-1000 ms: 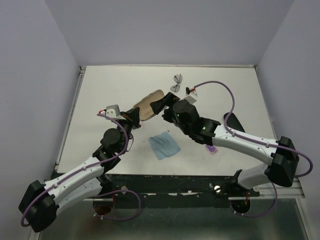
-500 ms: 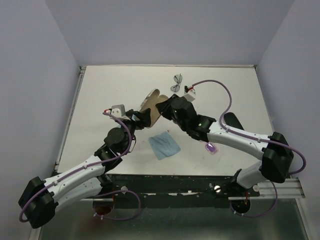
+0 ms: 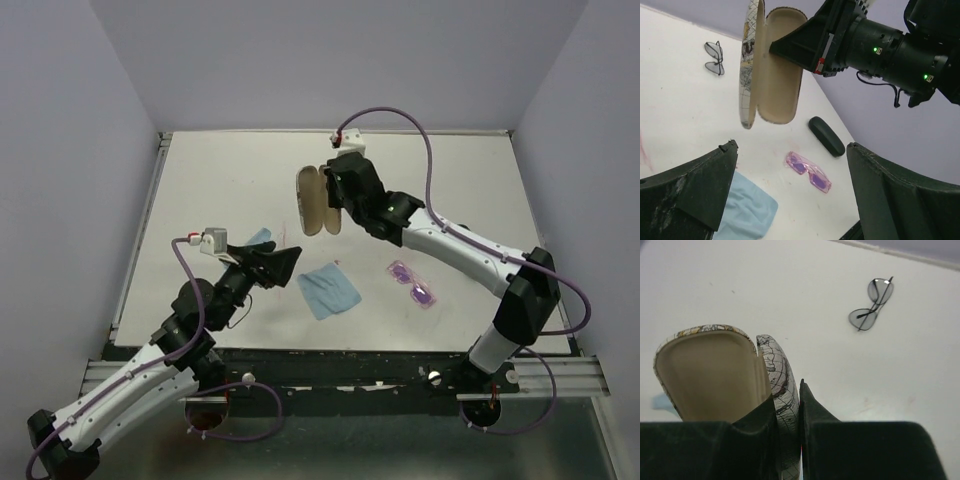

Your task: Organize the sunglasses

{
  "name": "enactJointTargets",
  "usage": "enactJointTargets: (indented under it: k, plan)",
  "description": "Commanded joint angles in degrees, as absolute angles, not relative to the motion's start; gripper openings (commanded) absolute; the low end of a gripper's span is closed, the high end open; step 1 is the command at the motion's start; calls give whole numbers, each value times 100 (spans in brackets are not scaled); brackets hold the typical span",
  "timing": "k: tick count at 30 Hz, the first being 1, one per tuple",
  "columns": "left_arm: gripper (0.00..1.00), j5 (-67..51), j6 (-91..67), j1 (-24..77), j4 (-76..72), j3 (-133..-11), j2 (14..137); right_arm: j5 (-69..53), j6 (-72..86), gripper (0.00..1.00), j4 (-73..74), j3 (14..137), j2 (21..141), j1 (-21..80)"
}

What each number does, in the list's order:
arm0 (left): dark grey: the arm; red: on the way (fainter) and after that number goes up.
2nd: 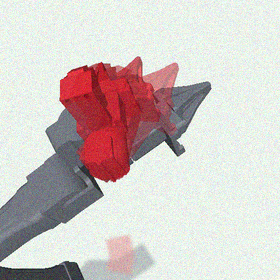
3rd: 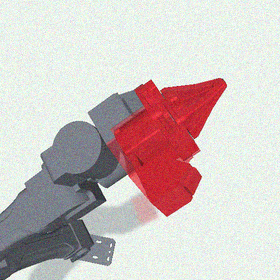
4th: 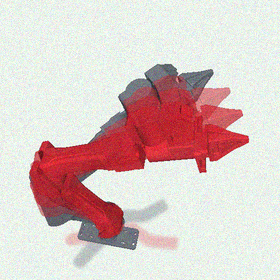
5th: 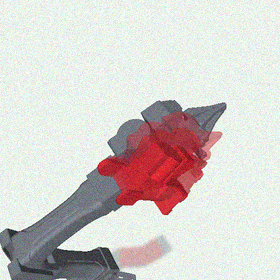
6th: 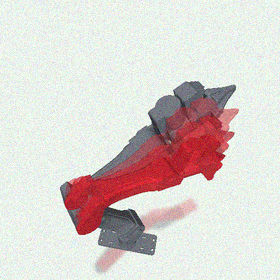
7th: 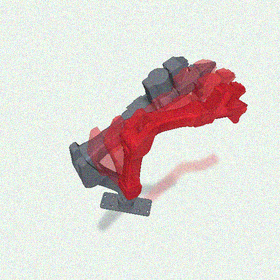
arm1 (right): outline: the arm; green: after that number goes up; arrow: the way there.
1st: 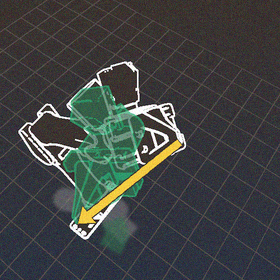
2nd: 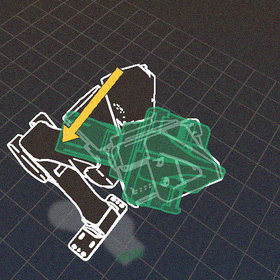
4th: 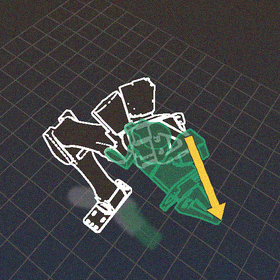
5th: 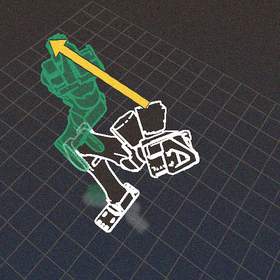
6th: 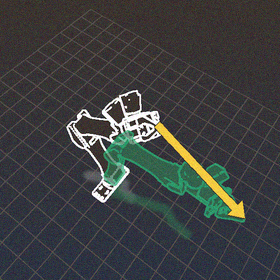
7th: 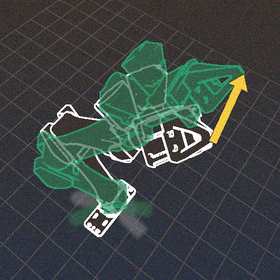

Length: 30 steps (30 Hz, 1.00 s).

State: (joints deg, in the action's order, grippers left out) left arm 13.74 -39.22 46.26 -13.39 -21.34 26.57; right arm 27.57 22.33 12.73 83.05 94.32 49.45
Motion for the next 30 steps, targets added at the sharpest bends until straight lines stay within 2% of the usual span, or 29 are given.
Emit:
enactJointTargets:
  k: [1, 4, 7, 12, 15, 25, 30]
  plan:
    - [99, 1563, -4560, 4658, 569, -1987, 2005, 2583, -1199, 13, 2346, 8579, 9843, 4878]
    - [99, 1844, -4850, 4650, 1447, -1881, 1741, 2540, -2877, 12, 2470, 8202, 10089, 4860]
    - [99, 2127, -5246, 4650, 2256, -1837, 1600, 2610, -3777, 8, 2382, 7937, 10344, 4782]
    - [99, 2171, -5624, 4649, 2619, -1653, 1538, 2663, -5173, 1, 1786, 7700, 10652, 4457]
    - [99, 2215, -5765, 4658, 2602, -1591, 1555, 2532, -5939, 2, 1153, 7462, 10757, 4333]
    - [99, 2505, -6187, 4650, 2619, -1643, 1950, 2127, -6258, 3, 502, 7874, 11609, 4078]
    - [99, 2522, -6258, 4649, 2628, -1775, 2311, 2118, -6293, 10, 159, 8042, 11944, 3990]
